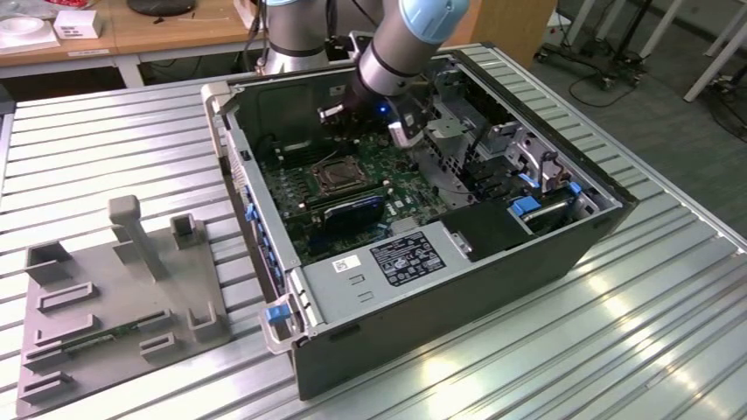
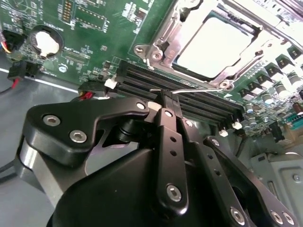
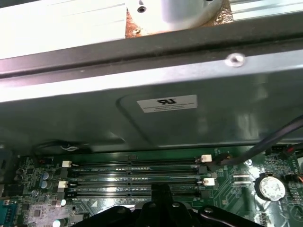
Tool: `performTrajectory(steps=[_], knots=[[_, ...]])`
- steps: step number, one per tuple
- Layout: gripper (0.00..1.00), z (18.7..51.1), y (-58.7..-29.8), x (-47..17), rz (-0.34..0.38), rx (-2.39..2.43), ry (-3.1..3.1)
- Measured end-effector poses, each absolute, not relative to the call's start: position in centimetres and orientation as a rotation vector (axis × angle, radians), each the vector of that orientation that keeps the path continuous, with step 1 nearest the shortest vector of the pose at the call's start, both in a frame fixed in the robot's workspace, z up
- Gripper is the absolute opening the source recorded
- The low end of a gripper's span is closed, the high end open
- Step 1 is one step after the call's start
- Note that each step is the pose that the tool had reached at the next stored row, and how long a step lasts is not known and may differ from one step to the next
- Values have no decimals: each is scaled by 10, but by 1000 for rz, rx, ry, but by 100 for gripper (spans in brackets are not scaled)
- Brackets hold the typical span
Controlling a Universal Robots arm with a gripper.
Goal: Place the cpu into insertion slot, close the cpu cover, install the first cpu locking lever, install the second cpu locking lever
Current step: 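Install the first cpu locking lever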
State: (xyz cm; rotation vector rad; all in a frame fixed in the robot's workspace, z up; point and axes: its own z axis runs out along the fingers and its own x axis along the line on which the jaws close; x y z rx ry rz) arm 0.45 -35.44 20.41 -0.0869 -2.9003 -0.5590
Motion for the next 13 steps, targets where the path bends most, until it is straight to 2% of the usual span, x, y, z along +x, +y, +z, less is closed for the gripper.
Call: performTrajectory(steps=[13], knots=[[11,204,-353,-7,-561,-82,-2921]])
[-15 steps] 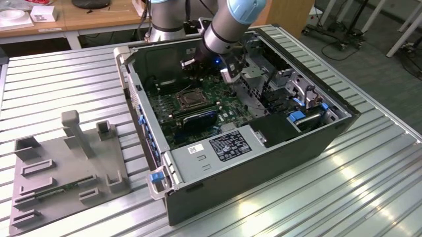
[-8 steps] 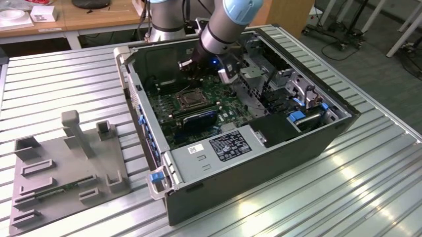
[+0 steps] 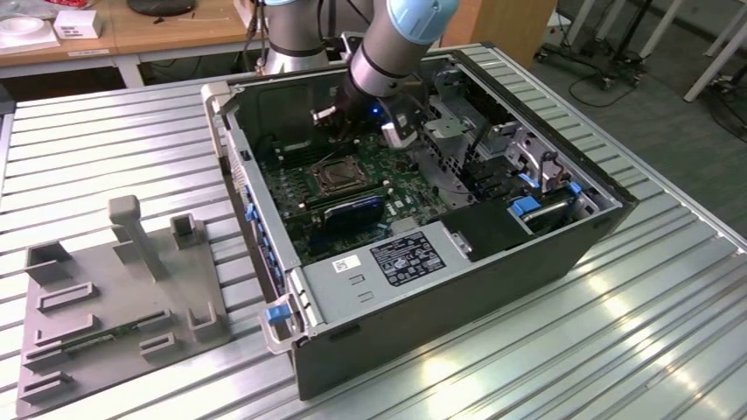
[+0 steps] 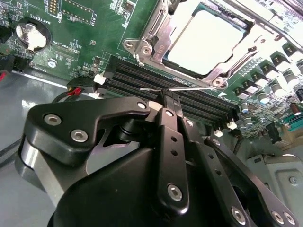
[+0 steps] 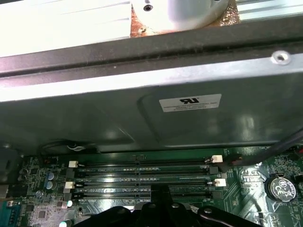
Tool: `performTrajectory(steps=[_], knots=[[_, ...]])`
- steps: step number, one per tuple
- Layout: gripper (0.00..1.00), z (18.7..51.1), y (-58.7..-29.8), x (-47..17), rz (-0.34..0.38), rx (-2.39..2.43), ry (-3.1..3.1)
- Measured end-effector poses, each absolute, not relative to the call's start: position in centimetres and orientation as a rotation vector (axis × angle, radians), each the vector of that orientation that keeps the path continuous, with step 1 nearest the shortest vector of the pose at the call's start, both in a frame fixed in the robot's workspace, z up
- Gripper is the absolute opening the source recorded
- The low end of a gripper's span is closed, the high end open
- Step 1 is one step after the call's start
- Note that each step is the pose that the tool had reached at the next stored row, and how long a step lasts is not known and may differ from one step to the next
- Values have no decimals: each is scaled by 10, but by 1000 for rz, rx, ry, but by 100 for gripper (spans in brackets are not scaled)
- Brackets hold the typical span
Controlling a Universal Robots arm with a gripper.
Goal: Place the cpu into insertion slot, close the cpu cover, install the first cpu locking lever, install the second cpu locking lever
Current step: 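Install the first cpu locking lever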
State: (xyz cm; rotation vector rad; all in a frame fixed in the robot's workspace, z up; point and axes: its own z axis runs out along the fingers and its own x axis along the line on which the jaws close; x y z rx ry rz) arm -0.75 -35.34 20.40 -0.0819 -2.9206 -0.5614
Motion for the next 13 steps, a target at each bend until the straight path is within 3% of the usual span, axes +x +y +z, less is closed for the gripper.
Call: performTrajectory(steps=[13], knots=[[11,205,-352,-10,-561,-82,-2922]])
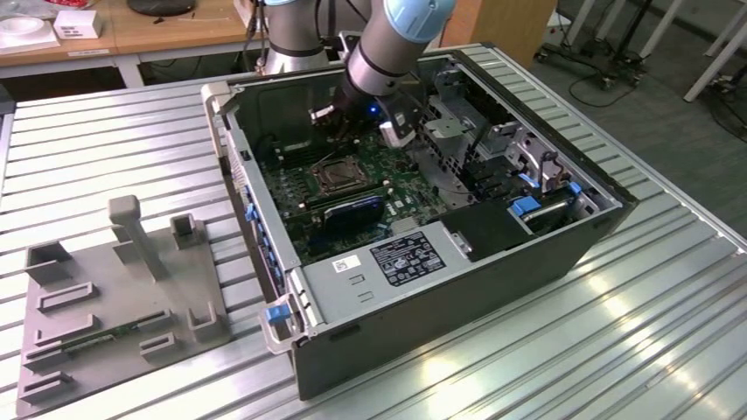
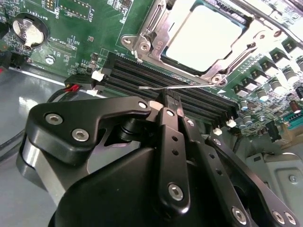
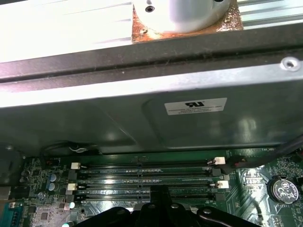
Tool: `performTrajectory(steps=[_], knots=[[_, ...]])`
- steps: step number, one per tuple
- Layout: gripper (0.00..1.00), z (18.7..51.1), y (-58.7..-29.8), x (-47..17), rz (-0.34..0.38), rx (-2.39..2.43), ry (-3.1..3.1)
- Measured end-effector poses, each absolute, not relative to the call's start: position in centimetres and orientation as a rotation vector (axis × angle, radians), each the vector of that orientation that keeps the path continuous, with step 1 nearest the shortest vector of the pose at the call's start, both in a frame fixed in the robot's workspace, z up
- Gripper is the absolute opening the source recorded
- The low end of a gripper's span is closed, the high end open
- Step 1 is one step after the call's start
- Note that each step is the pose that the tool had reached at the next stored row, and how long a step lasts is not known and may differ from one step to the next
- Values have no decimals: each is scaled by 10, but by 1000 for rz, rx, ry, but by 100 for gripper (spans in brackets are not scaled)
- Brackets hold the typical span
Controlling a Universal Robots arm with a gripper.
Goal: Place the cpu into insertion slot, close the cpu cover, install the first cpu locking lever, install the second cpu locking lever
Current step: 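Install the first cpu locking lever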
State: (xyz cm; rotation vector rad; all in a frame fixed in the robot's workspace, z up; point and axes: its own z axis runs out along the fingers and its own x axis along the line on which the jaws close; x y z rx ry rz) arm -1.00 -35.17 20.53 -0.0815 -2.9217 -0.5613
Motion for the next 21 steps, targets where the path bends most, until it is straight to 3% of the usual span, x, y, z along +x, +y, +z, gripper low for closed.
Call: performTrajectory(steps=[21], knots=[[11,195,-352,-10,-568,-72,-2956]])
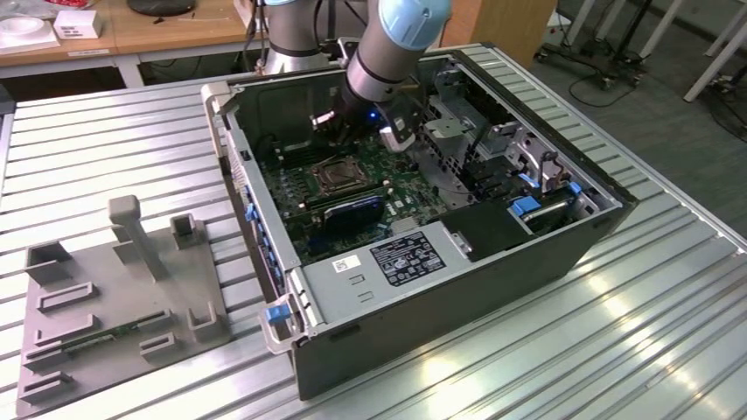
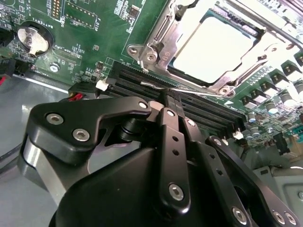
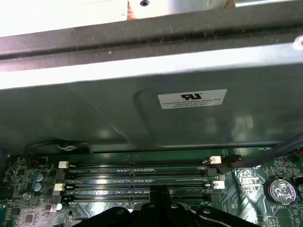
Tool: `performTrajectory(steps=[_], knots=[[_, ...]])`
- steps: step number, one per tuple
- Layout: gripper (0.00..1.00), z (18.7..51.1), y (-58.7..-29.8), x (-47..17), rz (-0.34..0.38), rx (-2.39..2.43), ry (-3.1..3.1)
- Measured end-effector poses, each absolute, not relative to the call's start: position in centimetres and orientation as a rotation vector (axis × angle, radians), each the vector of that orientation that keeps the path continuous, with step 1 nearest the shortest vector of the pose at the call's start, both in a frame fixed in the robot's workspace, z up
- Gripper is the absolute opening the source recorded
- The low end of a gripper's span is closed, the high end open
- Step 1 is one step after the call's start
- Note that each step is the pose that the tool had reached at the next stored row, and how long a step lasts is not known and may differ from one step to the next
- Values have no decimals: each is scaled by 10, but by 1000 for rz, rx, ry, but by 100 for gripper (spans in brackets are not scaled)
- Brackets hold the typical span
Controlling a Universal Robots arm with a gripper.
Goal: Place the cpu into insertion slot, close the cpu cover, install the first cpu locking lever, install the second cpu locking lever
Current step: 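Install the first cpu locking lever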
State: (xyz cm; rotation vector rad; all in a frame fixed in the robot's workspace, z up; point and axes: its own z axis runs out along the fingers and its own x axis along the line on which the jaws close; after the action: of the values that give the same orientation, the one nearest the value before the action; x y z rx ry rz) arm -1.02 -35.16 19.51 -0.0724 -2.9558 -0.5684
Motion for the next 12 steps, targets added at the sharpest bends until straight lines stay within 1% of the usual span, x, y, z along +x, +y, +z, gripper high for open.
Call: performTrajectory(steps=[12], knots=[[11,191,-352,-10,-566,-69,-2971]])
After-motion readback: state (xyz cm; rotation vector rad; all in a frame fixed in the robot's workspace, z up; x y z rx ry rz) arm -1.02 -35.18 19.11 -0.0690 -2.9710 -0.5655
